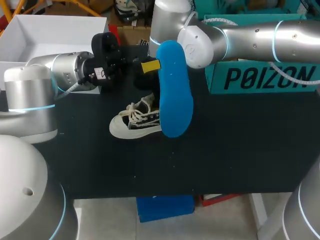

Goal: Take the shoe out of the shoebox, open the shoe tongue, remove and reinsert the insole, then place the shoe into the shoebox

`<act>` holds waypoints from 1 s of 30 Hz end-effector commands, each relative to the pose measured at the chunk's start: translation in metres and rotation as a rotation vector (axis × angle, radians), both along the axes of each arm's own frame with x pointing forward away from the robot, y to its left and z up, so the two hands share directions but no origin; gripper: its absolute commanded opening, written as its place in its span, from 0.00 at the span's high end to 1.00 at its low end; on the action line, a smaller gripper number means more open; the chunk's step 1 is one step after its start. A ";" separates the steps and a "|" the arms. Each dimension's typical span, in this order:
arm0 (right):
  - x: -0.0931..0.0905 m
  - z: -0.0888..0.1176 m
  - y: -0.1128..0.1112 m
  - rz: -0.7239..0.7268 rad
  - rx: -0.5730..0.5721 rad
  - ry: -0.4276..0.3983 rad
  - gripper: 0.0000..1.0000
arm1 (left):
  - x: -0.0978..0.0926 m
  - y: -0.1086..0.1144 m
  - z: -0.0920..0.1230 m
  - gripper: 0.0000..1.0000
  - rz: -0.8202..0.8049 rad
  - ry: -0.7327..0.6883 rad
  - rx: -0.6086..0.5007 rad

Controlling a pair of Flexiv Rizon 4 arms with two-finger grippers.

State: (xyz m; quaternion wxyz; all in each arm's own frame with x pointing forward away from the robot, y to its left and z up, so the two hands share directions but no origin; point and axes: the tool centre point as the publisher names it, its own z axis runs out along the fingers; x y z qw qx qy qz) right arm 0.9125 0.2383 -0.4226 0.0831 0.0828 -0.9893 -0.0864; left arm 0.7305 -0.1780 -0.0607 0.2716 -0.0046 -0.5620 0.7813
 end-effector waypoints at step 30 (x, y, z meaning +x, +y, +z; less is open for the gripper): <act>0.018 0.063 -0.023 -0.409 -0.126 -0.314 1.00 | -0.001 -0.001 -0.001 1.00 0.003 -0.001 -0.001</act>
